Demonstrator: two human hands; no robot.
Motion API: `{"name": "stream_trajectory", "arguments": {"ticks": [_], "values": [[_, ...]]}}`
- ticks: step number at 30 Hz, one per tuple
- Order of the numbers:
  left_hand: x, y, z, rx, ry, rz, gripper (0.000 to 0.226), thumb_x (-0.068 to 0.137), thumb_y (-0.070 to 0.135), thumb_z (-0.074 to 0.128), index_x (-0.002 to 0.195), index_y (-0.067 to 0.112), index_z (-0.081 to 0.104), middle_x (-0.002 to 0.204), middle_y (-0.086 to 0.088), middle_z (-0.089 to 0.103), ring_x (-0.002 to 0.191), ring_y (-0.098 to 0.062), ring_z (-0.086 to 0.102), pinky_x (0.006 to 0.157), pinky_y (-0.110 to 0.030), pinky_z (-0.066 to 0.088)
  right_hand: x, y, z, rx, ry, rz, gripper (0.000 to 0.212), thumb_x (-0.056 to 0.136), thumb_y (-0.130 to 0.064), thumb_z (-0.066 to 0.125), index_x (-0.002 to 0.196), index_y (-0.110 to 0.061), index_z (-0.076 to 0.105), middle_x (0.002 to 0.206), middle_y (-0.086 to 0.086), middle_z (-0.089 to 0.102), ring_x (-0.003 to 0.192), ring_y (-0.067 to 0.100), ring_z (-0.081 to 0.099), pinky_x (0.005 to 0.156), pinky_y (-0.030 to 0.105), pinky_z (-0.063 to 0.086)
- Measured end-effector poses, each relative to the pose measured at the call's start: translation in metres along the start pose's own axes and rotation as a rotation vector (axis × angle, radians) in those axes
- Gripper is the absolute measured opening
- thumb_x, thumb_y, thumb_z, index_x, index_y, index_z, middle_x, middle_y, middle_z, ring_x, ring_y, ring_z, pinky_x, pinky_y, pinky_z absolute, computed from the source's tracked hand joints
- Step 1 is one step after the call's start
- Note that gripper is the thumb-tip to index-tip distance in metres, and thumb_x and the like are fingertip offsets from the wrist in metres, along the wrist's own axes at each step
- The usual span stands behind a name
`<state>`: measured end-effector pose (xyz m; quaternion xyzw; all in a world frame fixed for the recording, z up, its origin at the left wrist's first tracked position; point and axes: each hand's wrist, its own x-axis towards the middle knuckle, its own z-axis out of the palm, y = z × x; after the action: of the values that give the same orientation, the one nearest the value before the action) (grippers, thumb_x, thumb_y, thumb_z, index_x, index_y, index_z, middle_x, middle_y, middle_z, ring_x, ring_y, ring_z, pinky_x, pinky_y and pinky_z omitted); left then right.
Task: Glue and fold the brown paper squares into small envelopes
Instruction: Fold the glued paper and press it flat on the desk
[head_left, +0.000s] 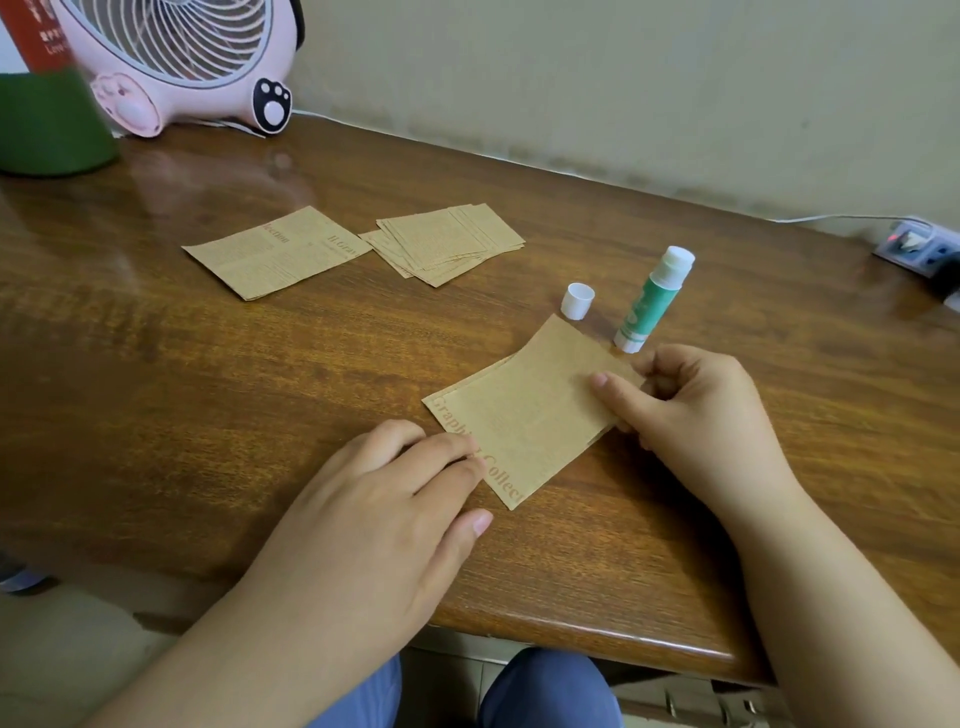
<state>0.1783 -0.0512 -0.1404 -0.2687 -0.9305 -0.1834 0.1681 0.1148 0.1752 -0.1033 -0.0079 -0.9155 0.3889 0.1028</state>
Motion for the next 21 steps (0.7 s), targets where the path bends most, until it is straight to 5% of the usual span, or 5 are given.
{"name": "stream_trajectory", "arguments": {"ticks": [9, 21], "values": [[-0.008, -0.014, 0.015, -0.026, -0.093, -0.075, 0.038, 0.094, 0.038, 0.042, 0.114, 0.018, 0.067, 0.120, 0.005, 0.061, 0.113, -0.016, 0.051, 0.094, -0.034, 0.042, -0.004, 0.004, 0.004, -0.286, 0.023, 0.036, 0.015, 0.075, -0.037, 0.068, 0.069, -0.023, 0.064, 0.061, -0.010, 0.057, 0.066, 0.009, 0.055, 0.060, 0.029, 0.048], [-0.011, -0.017, 0.019, -0.061, -0.125, -0.078, 0.036, 0.093, 0.036, 0.046, 0.119, 0.019, 0.065, 0.125, 0.007, 0.058, 0.116, -0.014, 0.048, 0.099, -0.027, 0.033, 0.002, 0.002, -0.004, -0.268, -0.036, 0.110, 0.017, 0.082, -0.036, 0.068, 0.073, -0.021, 0.069, 0.056, -0.010, 0.054, 0.054, 0.004, 0.049, 0.048, 0.016, 0.034]]}}
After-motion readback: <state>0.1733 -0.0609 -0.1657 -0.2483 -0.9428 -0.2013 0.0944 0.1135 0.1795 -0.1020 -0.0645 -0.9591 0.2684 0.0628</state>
